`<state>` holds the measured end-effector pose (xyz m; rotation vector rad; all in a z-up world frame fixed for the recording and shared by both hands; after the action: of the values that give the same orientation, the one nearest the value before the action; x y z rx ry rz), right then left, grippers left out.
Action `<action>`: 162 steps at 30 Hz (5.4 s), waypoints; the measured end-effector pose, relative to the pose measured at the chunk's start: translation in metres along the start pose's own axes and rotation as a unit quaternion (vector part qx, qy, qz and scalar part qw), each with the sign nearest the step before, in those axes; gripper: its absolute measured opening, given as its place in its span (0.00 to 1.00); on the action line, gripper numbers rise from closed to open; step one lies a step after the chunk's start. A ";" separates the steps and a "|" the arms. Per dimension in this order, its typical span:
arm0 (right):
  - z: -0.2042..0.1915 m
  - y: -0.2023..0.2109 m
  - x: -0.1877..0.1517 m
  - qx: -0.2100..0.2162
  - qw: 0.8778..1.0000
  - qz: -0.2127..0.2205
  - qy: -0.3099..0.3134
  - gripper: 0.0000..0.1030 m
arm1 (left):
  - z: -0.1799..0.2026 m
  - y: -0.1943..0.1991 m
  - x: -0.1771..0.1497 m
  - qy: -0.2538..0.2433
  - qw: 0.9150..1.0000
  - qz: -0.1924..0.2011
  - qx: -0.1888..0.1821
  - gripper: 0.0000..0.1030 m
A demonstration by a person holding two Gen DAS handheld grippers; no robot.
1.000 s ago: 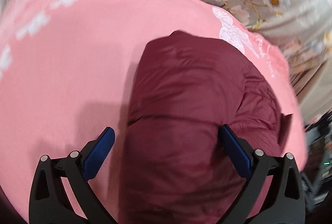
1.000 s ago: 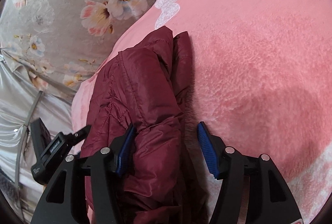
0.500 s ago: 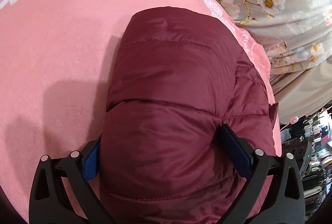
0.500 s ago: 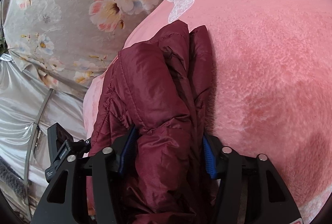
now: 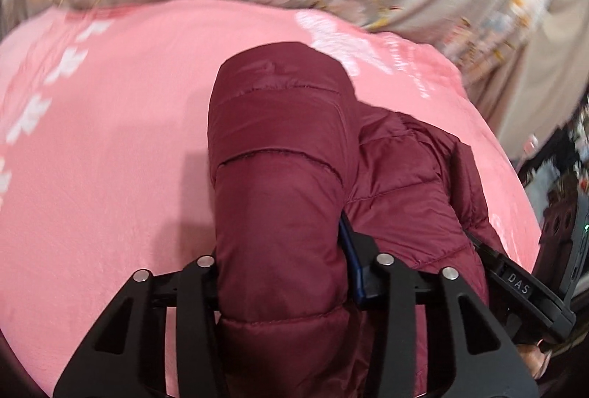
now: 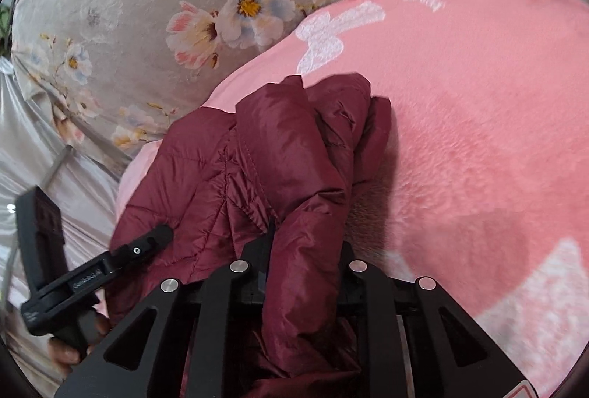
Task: Fold large clothes
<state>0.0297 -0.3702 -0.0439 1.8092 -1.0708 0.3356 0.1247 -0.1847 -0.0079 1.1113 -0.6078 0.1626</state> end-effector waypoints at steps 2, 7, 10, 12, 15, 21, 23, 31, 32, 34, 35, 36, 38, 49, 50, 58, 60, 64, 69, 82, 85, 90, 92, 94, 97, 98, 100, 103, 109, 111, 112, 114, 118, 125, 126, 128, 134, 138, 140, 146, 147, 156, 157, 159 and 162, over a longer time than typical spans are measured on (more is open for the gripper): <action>-0.001 0.019 -0.001 -0.013 1.000 0.016 0.005 0.18 | 0.013 0.010 -0.003 -0.018 1.000 0.007 -0.004 0.39; -0.007 0.062 0.000 -0.035 0.998 0.054 0.022 0.18 | 0.043 0.042 -0.007 -0.056 0.998 0.036 -0.017 0.39; -0.014 0.082 0.002 -0.038 0.996 0.075 0.028 0.18 | 0.054 0.064 -0.008 -0.072 0.995 0.058 -0.023 0.39; -0.021 0.095 0.003 -0.040 0.995 0.088 0.035 0.18 | 0.059 0.079 -0.008 -0.079 0.994 0.072 -0.026 0.39; -0.036 0.110 0.004 -0.045 0.992 0.104 0.052 0.18 | 0.060 0.098 -0.009 -0.082 0.992 0.086 -0.032 0.39; -0.069 0.146 0.006 -0.048 0.985 0.145 0.086 0.18 | 0.060 0.147 -0.012 -0.091 0.986 0.132 -0.050 0.39; -0.081 0.159 0.007 -0.047 0.981 0.161 0.095 0.18 | 0.059 0.161 -0.012 -0.094 0.983 0.145 -0.059 0.39; -0.131 0.198 0.020 -0.031 0.964 0.223 0.145 0.18 | 0.050 0.225 -0.003 -0.112 0.964 0.223 -0.092 0.39; -0.140 0.201 0.024 -0.027 0.960 0.231 0.154 0.18 | 0.048 0.232 -0.001 -0.115 0.961 0.233 -0.094 0.39; -0.156 0.206 0.031 -0.021 0.955 0.244 0.170 0.18 | 0.043 0.247 0.004 -0.117 0.955 0.253 -0.098 0.39; -0.165 0.208 0.035 -0.016 0.952 0.250 0.178 0.18 | 0.038 0.254 0.007 -0.118 0.953 0.263 -0.099 0.39; -0.173 0.208 0.038 -0.012 0.949 0.255 0.185 0.18 | 0.035 0.260 0.011 -0.119 0.950 0.272 -0.100 0.39; -0.188 0.209 0.045 -0.003 0.944 0.264 0.197 0.18 | 0.026 0.274 0.020 -0.121 0.943 0.293 -0.099 0.39; -0.277 0.188 0.086 0.054 0.912 0.307 0.265 0.18 | -0.027 0.329 0.067 -0.131 0.909 0.390 -0.069 0.39; -0.284 0.183 0.090 0.058 0.910 0.308 0.270 0.18 | -0.033 0.331 0.071 -0.130 0.907 0.395 -0.067 0.40; -0.326 0.137 0.114 0.072 0.900 0.306 0.303 0.18 | -0.080 0.323 0.110 -0.110 0.899 0.418 -0.071 0.43; -0.328 0.117 0.119 0.069 0.903 0.295 0.304 0.18 | -0.092 0.311 0.123 -0.097 0.903 0.411 -0.075 0.43; -0.322 0.067 0.126 0.065 0.918 0.261 0.292 0.18 | -0.112 0.272 0.144 -0.084 0.918 0.381 -0.067 0.44; -0.305 0.008 0.133 0.066 0.933 0.226 0.272 0.18 | -0.130 0.220 0.163 -0.079 0.933 0.348 -0.049 0.43; -0.253 -0.136 0.139 0.049 0.959 0.140 0.240 0.18 | -0.189 0.075 0.198 -0.035 0.964 0.263 -0.032 0.43; -0.242 -0.166 0.135 0.042 0.964 0.120 0.235 0.18 | -0.203 0.044 0.200 -0.021 0.969 0.243 -0.030 0.43; -0.220 -0.208 0.125 0.034 0.970 0.090 0.222 0.18 | -0.221 -0.001 0.199 -0.005 0.978 0.209 -0.027 0.43; -0.212 -0.219 0.120 0.033 0.973 0.081 0.214 0.18 | -0.225 -0.016 0.198 -0.003 0.980 0.197 -0.026 0.43; -0.202 -0.231 0.114 0.029 0.975 0.069 0.208 0.18 | -0.229 -0.031 0.196 -0.005 0.983 0.184 -0.023 0.43; -0.190 -0.247 0.105 0.022 0.978 0.052 0.201 0.18 | -0.233 -0.052 0.190 -0.006 0.986 0.164 -0.019 0.43; -0.185 -0.252 0.102 0.018 0.979 0.045 0.197 0.18 | -0.235 -0.059 0.189 -0.005 0.987 0.158 -0.017 0.43; -0.178 -0.258 0.099 0.016 0.981 0.039 0.190 0.18 | -0.238 -0.066 0.186 -0.005 0.988 0.156 -0.012 0.43; -0.170 -0.266 0.095 0.016 0.983 0.031 0.180 0.18 | -0.243 -0.071 0.184 0.000 0.988 0.156 -0.012 0.45; -0.156 -0.277 0.095 0.023 0.989 0.003 0.145 0.28 | -0.253 -0.082 0.185 0.022 0.990 0.139 0.009 0.58; -0.151 -0.275 0.095 0.012 0.991 -0.006 0.133 0.39 | -0.256 -0.080 0.186 0.041 0.990 0.134 0.030 0.68; -0.148 -0.272 0.096 0.004 0.992 -0.009 0.129 0.42 | -0.258 -0.076 0.187 0.050 0.989 0.135 0.043 0.76; -0.142 -0.256 0.097 -0.007 0.993 0.002 0.116 0.54 | -0.261 -0.060 0.188 0.062 0.986 0.147 0.048 0.78; -0.140 -0.213 0.110 -0.049 0.991 0.052 0.112 0.60 | -0.266 -0.030 0.199 0.092 0.979 0.160 0.086 0.83; -0.220 -0.229 0.123 -0.084 0.962 0.034 0.258 0.10 | -0.250 -0.036 0.237 0.113 0.973 0.131 0.150 0.83; -0.222 -0.239 0.122 -0.087 0.961 0.023 0.261 0.09 | -0.248 -0.041 0.239 0.111 0.974 0.128 0.152 0.83; -0.216 -0.264 0.123 -0.101 0.962 0.003 0.256 0.07 | -0.246 -0.060 0.244 0.111 0.974 0.108 0.163 0.83; -0.163 -0.292 0.130 -0.143 0.973 0.005 0.180 0.02 | -0.253 -0.097 0.241 0.109 0.974 0.085 0.177 0.88; -0.146 -0.307 0.124 -0.136 0.976 -0.010 0.168 0.02 | -0.258 -0.108 0.240 0.121 0.976 0.085 0.159 0.90; -0.142 -0.311 0.120 -0.136 0.976 -0.012 0.169 0.01 | -0.257 -0.114 0.239 0.116 0.977 0.089 0.158 0.91; -0.128 -0.317 0.121 -0.101 0.986 -0.029 0.133 0.01 | -0.249 -0.124 0.236 0.090 0.974 0.104 0.179 0.93; -0.128 -0.317 0.122 -0.100 0.986 -0.030 0.131 0.01 | -0.249 -0.125 0.236 0.088 0.974 0.106 0.181 0.93; -0.129 -0.318 0.123 -0.103 0.985 -0.032 0.136 0.01 | -0.253 -0.131 0.234 0.089 0.974 0.104 0.179 0.94; -0.129 -0.318 0.123 -0.102 0.985 -0.032 0.135 0.01 | -0.252 -0.132 0.234 0.088 0.974 0.102 0.181 0.94; -0.130 -0.314 0.122 -0.108 0.983 -0.035 0.142 0.01 | -0.252 -0.129 0.234 0.082 0.976 0.093 0.181 0.94; -0.134 -0.291 0.118 -0.115 0.979 -0.028 0.163 0.05 | -0.251 -0.111 0.227 0.062 0.978 0.080 0.180 0.94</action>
<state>0.3565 -0.2775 -0.0775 1.5128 -0.7911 0.4393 0.4531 -0.0544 -0.0499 1.3883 -0.5681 0.4936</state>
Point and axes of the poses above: each gripper's, at about its wrist camera, not at the fingertips, and y roughly against the way its jaws point, z to its right, x to its top, the point moved 3 cm from there along -y, roughly the way its jaws point, and after that the axes turned 10 degrees about y, right-handed, at the moved point
